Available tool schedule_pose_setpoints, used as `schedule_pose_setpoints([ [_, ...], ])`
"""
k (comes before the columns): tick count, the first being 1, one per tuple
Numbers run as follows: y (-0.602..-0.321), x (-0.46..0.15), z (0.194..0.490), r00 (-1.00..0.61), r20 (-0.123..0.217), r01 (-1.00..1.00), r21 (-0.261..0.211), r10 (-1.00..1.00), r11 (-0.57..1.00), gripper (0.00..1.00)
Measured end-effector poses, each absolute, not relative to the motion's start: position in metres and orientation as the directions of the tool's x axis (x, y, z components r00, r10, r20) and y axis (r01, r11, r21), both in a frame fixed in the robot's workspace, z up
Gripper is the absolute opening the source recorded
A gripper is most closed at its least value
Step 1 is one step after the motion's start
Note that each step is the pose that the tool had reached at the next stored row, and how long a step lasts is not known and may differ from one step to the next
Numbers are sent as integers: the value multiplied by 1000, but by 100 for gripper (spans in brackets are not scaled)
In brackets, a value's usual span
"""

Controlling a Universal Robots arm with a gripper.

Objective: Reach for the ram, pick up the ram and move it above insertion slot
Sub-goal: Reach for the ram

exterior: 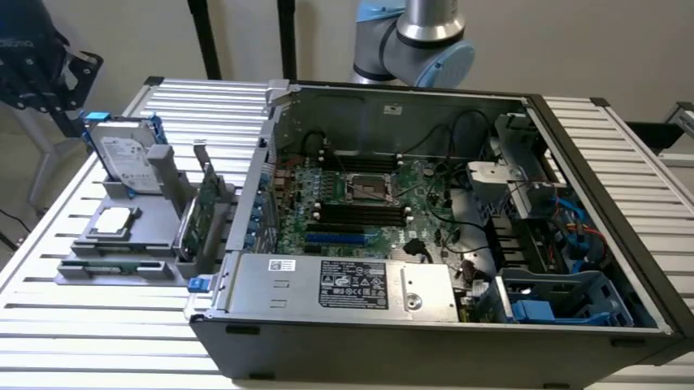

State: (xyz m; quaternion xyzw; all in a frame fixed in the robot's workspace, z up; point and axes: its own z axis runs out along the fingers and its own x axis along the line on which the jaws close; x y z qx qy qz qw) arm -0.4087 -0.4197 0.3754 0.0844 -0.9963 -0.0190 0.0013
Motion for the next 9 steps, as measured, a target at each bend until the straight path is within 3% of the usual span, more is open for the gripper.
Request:
schedule_pose_setpoints([
  [9, -420, -409, 375, -945, -1, -327, 38, -327, 944, 11],
])
